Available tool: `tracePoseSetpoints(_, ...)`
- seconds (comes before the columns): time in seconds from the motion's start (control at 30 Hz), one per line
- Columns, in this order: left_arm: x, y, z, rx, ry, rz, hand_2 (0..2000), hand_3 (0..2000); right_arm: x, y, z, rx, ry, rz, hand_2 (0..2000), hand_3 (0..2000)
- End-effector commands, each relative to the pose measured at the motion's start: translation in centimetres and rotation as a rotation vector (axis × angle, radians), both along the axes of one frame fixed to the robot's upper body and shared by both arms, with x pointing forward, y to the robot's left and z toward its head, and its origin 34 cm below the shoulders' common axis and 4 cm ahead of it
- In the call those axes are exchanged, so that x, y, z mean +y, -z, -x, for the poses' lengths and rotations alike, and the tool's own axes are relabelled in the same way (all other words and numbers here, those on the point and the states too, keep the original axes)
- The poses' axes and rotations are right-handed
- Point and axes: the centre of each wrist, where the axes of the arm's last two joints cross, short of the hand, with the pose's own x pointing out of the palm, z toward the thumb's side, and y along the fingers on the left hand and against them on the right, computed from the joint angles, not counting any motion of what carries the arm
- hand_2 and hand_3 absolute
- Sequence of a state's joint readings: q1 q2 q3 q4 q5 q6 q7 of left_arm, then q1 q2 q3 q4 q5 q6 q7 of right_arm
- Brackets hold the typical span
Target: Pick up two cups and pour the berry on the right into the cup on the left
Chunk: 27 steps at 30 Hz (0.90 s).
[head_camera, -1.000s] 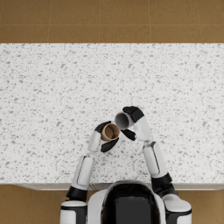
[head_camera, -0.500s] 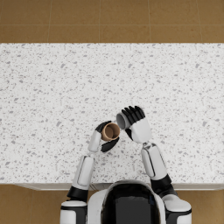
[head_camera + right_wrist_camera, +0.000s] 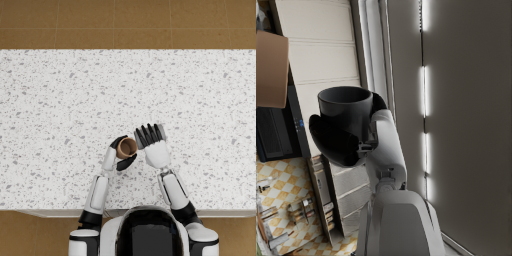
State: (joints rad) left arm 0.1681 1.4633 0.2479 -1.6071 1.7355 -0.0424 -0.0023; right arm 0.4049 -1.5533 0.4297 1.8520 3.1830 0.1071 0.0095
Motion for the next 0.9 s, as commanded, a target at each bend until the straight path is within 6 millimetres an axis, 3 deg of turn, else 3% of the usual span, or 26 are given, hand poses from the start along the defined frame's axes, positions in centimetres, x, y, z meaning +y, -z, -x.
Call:
tracePoseSetpoints(0.03, 0.1, 0.2, -0.5, 0.009, -0.009, 0.002, 2000, 1280, 0.3, -1.5, 0.2, -0.065, 0.004, 0.006, 2000, 1280)
tracePoseSetpoints(0.07, 0.0, 0.3, -0.5, 0.012, -0.006, 0.001, 2000, 1280, -0.1, -1.9, 0.0, -0.277, -0.087, 0.510, 2000, 1280)
tracePoseSetpoints(0.1, -0.1, 0.3, -0.4, 0.012, -0.001, 0.001, 2000, 1280, 0.3, -1.7, 0.3, -0.137, 0.011, 0.151, 2000, 1280)
tracePoseSetpoints(0.57, 0.0, 0.8, -0.2, 0.034, -0.014, 0.008, 2000, 1280, 0.1, -1.8, 0.3, -0.348, 0.271, 0.429, 2000, 1280)
tracePoseSetpoints(0.77, 0.5, 0.0, 0.0, 0.004, -0.031, 0.020, 2000, 1280, -0.4, -1.5, 0.5, -0.362, 0.322, 0.472, 2000, 1280)
tracePoseSetpoints(0.9, 0.5, 0.6, 0.1, 0.026, -0.029, 0.016, 2000, 1280, -0.3, -0.8, 0.4, -0.339, 0.322, 0.492, 2000, 1280)
